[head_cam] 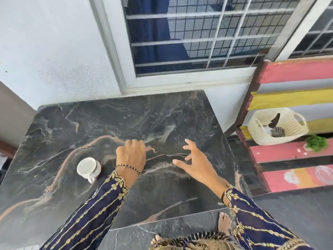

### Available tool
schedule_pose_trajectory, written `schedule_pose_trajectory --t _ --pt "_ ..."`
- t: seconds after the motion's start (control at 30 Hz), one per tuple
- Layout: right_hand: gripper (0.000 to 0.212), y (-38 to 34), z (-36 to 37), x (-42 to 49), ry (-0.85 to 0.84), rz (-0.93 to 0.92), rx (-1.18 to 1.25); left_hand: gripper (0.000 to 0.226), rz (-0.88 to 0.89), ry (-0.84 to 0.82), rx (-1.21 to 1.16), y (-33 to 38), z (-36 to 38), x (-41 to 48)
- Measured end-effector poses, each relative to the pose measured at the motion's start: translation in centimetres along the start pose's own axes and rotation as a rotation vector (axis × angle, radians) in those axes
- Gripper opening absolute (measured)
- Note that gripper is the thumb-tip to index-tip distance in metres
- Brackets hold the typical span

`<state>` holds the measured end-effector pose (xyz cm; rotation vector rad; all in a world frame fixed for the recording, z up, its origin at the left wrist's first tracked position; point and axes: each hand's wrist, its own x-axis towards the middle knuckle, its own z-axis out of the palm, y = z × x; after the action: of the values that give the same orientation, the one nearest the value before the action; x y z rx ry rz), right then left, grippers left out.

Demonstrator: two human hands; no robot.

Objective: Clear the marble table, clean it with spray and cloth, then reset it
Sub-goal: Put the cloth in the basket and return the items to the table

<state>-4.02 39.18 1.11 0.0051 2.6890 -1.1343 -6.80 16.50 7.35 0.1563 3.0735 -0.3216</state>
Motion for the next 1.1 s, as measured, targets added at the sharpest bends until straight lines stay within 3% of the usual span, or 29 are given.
schedule_pose_trajectory --t 0.3,0.57,0.73,0.83,0.97,1.1 --pt "0.094 14.3 -13.5 -1.8 0.159 0.127 0.091 0.016 0.318 0.058 -0.183 21.8 -2.8 1.9" --pt "0.075 34.9 -26.7 -4.1 0.258 0.342 0.128 0.02 0.541 -0.05 -0.255 45.1 -2.1 4.6" --pt "0.062 48.5 -31.4 -5.2 0.35 0.533 0.138 0.023 0.628 -0.193 -0.256 56.2 -0.3 5.7" --pt "0.057 55.4 -32.3 -5.3 0.338 0.581 0.054 0.021 0.709 -0.19 -0.197 61.0 0.6 7.1" --pt "0.066 62.9 -32.8 -4.6 0.299 0.634 -0.072 0.035 0.873 -0.138 -0.194 68.2 2.5 10.4" --pt "0.088 68.3 -33.1 -4.3 0.207 0.736 -0.176 0.048 0.982 -0.024 -0.228 76.5 4.5 15.0"
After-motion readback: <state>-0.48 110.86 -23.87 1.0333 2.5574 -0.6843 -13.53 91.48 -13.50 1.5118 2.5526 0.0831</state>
